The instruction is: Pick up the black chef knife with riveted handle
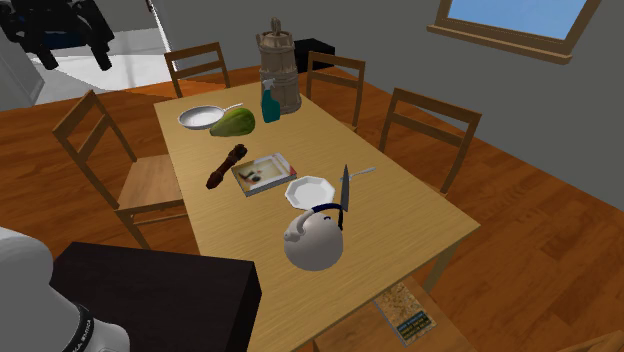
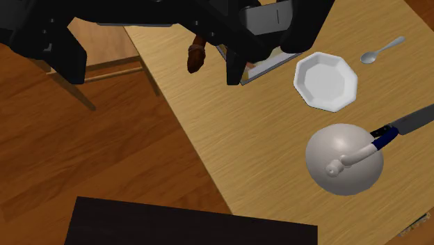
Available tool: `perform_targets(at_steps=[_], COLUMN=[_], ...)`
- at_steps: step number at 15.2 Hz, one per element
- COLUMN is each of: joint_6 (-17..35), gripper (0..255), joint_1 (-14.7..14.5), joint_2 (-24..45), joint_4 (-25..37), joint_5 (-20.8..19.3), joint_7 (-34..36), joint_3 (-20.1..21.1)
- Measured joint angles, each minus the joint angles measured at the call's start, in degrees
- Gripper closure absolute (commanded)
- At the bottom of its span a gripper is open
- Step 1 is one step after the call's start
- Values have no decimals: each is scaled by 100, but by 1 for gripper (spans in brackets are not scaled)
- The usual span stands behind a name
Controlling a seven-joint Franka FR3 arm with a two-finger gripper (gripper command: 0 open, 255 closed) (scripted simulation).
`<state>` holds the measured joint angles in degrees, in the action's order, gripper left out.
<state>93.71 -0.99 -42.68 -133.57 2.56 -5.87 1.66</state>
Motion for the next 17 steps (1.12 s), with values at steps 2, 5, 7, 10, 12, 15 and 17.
perform_targets(at_steps=[2, 5, 7, 10, 12, 15, 17], joint_6=[125, 779, 1291, 2236, 2825, 3866, 4551], gripper=[0, 0, 0, 0, 0, 0, 0], joint_1=[25, 167, 291, 495, 651, 895, 1077], joint_2=[-62, -312, -528, -612, -602, -476, -370], joint_4=[-132, -719, -1194, -1841, -2158, -2679, -2984], joint_5=[-27, -175, -294, -476, -606, -796, -922], joint_7=[-7, -37, -66, -96, -128, -163, -206], joint_3=[-18, -120, -216, -364, -485, -673, -818])
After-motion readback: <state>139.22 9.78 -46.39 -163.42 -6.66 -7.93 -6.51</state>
